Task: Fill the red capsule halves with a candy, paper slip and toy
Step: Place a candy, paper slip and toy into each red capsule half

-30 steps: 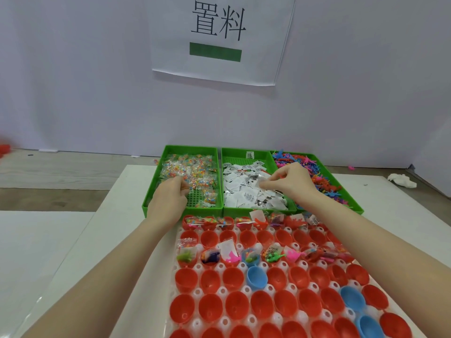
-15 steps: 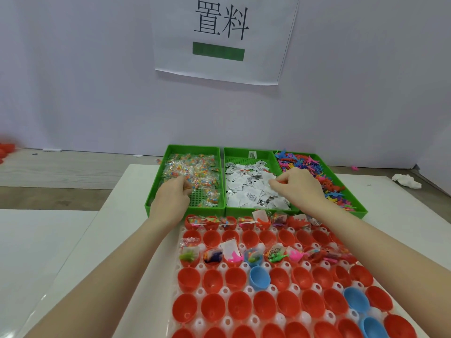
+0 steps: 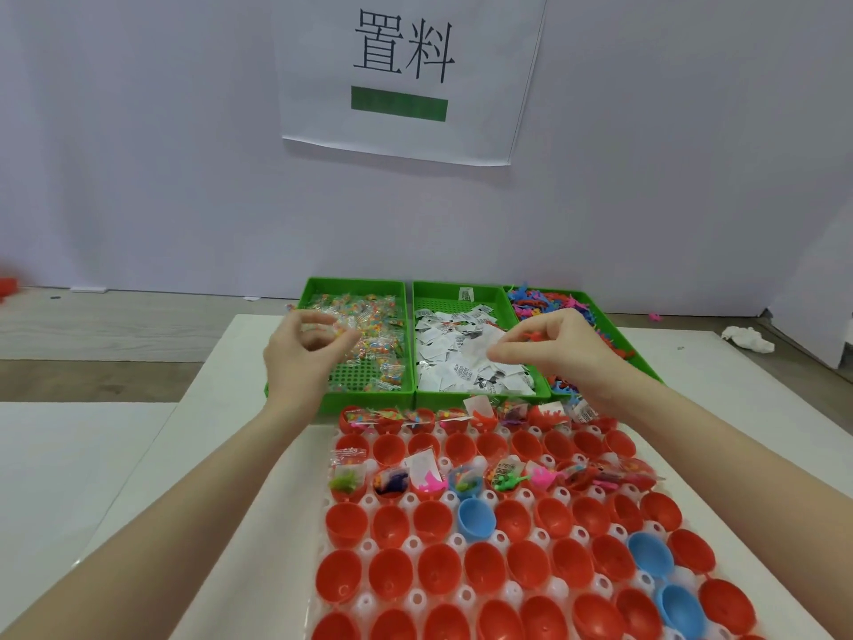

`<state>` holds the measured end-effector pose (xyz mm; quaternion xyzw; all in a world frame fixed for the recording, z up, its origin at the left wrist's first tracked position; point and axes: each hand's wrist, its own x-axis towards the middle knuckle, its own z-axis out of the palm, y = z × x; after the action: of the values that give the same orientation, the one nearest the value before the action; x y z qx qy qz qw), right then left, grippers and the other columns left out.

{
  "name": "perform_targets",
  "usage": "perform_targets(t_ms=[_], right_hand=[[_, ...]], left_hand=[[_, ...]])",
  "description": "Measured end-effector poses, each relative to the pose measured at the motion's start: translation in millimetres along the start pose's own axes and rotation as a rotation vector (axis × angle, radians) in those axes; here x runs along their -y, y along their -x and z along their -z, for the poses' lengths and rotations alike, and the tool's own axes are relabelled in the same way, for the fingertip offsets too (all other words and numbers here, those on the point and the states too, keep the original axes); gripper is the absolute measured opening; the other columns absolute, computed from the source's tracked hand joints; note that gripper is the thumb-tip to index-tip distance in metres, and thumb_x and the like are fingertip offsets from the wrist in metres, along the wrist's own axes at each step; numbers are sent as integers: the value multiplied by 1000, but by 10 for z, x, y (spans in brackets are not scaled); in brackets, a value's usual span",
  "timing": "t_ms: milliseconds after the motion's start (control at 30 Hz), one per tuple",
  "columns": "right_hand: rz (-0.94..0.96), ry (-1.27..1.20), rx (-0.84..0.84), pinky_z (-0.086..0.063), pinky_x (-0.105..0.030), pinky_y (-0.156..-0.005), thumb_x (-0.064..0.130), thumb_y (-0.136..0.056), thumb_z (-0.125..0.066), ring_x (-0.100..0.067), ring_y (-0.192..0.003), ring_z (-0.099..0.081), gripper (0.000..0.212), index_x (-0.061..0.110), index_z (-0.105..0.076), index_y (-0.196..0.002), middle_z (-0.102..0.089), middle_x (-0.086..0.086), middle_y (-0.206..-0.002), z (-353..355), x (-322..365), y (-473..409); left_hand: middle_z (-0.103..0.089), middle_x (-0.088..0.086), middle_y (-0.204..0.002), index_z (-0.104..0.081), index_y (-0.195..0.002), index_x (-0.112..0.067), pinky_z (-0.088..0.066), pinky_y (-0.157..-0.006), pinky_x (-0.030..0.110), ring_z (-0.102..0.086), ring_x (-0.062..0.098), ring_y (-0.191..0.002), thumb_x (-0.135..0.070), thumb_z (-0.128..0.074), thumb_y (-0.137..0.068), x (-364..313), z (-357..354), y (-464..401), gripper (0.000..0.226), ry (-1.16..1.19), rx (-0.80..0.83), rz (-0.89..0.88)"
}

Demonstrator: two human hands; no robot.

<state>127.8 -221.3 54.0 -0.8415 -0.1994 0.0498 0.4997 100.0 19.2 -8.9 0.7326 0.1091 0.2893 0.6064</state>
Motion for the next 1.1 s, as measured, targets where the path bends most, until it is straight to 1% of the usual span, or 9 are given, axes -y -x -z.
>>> perform_targets(t_ms=[167,333,400,533,667,767,867,967,1100], right_hand=[[130,57,192,-25,-12,-44,18,-72,-76,-3,-42,-28,11,18,-72,-61,-35,8,-43,-57,330,227],[326,311,189,-24,-14,-44,19,-75,-71,-7,-39,-28,16,22,-68,-59,-30,9,-39,-185,541,398],[346,329,144,-24,-13,-43,18,-75,-71,-7,-38,-30,18,23,-67,-58,-30,9,-35,-206,578,444],[344,300,145,-24,-14,-43,27,-77,-71,-7,-38,-29,13,20,-70,-66,-30,10,-35,-239,647,548],[190,95,241,-31,-16,-49,50,-78,-51,-5,-48,-30,34,28,-66,-98,-36,13,-52,-161,699,665],[86,-104,259,-39,-14,-51,25,-98,-36,-9,-54,-35,23,28,-58,-104,-40,7,-61,-61,718,728],[147,-56,266,-45,-15,-59,6,-96,-41,-6,-57,-46,28,26,-60,-104,-52,5,-64,-9,728,817],[268,-21,228,-50,-15,-60,10,-88,-56,-2,-57,-59,18,24,-63,-96,-70,6,-68,-29,795,898],[302,-144,220,-52,-16,-57,20,-65,-67,-9,-57,-67,16,14,-65,-80,-73,0,-70,-61,879,972]], left_hand=[[-72,-7,-68,-69,-84,-22,-50,-57,12,-67,5,-61,-14,-69,-76,-551,-40,482,11,139,476,12],[-73,-4,-85,-70,-94,-23,-52,-68,15,-68,6,-79,-23,-52,-89,-805,8,815,19,262,638,163],[-73,-2,-84,-69,-98,-17,-51,-69,14,-67,6,-79,-25,-52,-88,-847,63,895,21,246,649,162],[-70,-4,-71,-69,-97,-14,-49,-63,11,-64,3,-67,-7,-58,-87,-877,142,1027,17,157,568,34],[-69,-5,-65,-69,-103,-9,-50,-61,12,-64,4,-62,-7,-60,-85,-889,216,1075,19,143,491,74],[-71,-4,-64,-59,-102,-25,-51,-62,11,-67,5,-63,-10,-62,-83,-914,257,1130,24,154,460,89],[-72,-4,-67,-52,-99,-21,-50,-59,12,-68,7,-63,-12,-63,-82,-971,268,1184,23,175,456,82],[-72,-3,-67,-51,-91,-16,-51,-58,13,-68,9,-61,-9,-64,-81,-1027,280,1226,18,184,468,26],[-72,-6,-66,-56,-86,-18,-50,-57,12,-68,7,-60,-14,-68,-76,-1077,322,1277,16,149,451,-42]])
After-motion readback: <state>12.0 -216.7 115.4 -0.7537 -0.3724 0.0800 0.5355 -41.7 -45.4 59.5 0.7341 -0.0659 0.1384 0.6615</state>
